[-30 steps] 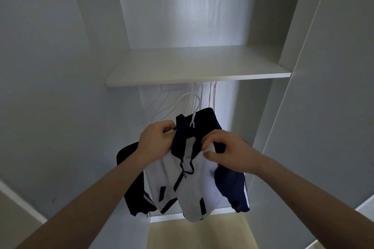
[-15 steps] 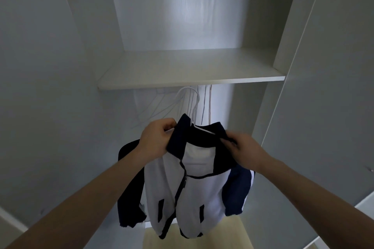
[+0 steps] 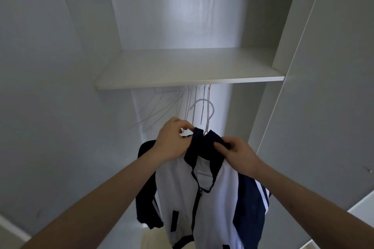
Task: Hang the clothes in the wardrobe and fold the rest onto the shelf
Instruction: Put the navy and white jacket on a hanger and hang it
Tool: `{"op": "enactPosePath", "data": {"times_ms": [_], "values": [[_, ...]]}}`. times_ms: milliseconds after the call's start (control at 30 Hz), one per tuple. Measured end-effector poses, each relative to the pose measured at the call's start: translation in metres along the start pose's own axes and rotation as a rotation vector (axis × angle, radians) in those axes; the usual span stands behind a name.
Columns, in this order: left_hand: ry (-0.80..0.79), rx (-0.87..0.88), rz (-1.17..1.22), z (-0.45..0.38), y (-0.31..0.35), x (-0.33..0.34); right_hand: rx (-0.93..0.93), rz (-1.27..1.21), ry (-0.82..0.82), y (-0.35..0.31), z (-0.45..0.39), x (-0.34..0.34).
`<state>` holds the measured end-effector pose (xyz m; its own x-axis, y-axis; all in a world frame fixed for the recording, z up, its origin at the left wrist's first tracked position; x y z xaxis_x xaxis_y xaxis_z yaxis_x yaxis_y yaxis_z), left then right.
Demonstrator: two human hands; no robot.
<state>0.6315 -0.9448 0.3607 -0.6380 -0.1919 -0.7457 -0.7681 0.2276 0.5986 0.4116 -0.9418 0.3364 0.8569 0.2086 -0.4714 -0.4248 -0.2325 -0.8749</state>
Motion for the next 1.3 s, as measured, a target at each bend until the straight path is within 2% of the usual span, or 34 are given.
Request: {"op": "enactPosePath", "data": {"times_ms": [133,233,300,367,433,500,667,833,1033,1167,1300], "values": [[0.24,-0.034,0.155,0.017,-0.003,0.005,0.032,-0.126,0.095,0.007,0.005,-0.014],[0.284,-0.146,0.361,0.046,-0.027,0.026,0.038,-0.169,0.15,0.009,0.01,-0.026],[0.209,-0.294,0.396,0.066,-0.045,0.049,0.031,-0.183,0.176,0.007,0.012,-0.03],[-0.006,-0.385,0.338,0.081,-0.057,0.077,0.026,-0.195,0.182,0.003,0.011,-0.029],[-0.25,-0.402,0.297,0.092,-0.058,0.104,0.023,-0.212,0.174,-0.002,0.01,-0.027],[-0.338,-0.392,0.284,0.093,-0.056,0.122,0.012,-0.225,0.169,-0.006,0.008,-0.023],[-0.245,-0.472,0.451,0.08,-0.044,0.141,0.003,-0.264,0.192,-0.012,0.004,-0.018],[-0.092,-0.535,0.455,0.07,-0.045,0.144,0.056,-0.3,0.204,-0.007,0.002,-0.017],[-0.225,-0.604,0.566,0.064,-0.046,0.15,0.083,-0.308,0.196,-0.004,0.005,-0.014],[-0.211,-0.53,0.461,0.068,-0.049,0.141,0.089,-0.3,0.23,-0.002,0.01,-0.02],[-0.207,-0.496,0.473,0.075,-0.043,0.119,0.105,-0.301,0.24,0.002,0.017,-0.027]]}}
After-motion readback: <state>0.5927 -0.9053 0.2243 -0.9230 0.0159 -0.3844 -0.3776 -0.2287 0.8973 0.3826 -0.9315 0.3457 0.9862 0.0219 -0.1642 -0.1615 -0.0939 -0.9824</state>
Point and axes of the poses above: each hand's wrist, its own z-axis away from the middle knuckle, its own x-axis out of the palm, y = z × x, the point moved 4 cm from there along -z, towards the middle knuckle, and after that the axes turned 9 degrees about -z, right-handed, at the moved point
